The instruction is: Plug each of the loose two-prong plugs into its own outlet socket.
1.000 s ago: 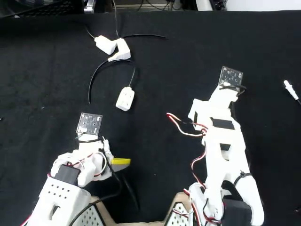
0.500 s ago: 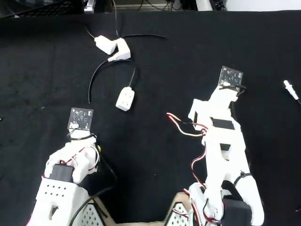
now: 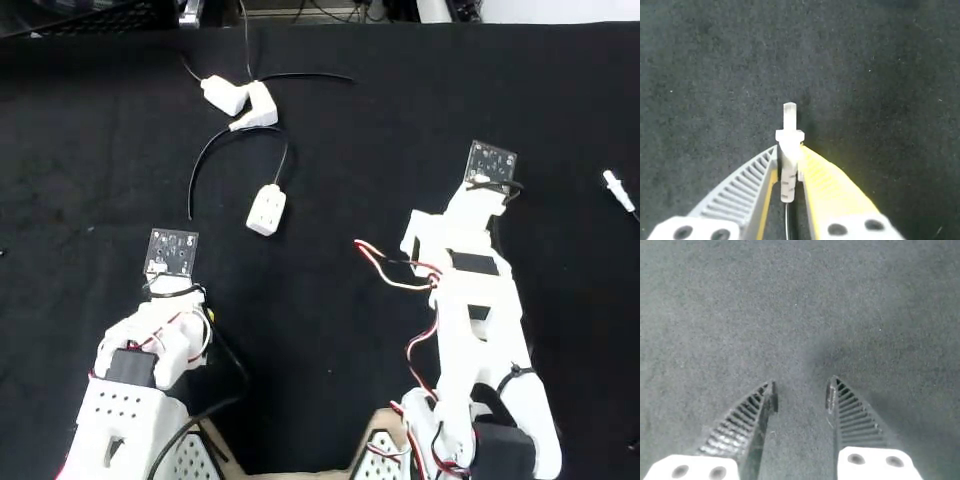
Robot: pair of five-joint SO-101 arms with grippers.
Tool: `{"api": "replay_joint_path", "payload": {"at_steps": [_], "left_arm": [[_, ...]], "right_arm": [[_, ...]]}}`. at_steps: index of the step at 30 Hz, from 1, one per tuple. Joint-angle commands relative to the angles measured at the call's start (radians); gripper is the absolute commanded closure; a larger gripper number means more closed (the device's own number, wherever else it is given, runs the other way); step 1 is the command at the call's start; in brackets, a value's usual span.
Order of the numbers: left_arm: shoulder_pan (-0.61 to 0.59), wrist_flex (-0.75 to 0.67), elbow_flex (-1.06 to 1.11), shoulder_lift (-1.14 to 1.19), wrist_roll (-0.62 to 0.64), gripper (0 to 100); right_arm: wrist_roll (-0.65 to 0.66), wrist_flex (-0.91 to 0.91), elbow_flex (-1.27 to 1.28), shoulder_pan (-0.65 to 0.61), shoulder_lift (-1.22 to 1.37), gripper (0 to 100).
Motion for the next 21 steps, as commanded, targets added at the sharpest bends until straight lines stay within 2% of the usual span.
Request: {"api": "replay_joint_path", "payload": {"at_steps": [1,4,9,19,21], "left_arm": [[-0.008,-0.023,-0.031,-0.006,-0.012,97],[-0.008,-0.023,-0.033,-0.005,-0.012,93],[-0.010,0.012,-0.041,0.000,-0.005,77],[-0.018,0.098,-0.145,0.002,-0.017,86],[-0.018,0.100,-0.148,0.003,-0.061,86]], "right_arm": [[0.009,-0.012,-0.002,-0.011,-0.027,83.2],[0.009,-0.017,0.008,-0.011,-0.028,83.2],[0.009,-0.017,0.013,-0.011,-0.035,83.2],[0.009,-0.018,0.012,-0.011,-0.031,83.2],[0.009,-0.018,0.012,-0.011,-0.031,83.2]]}}
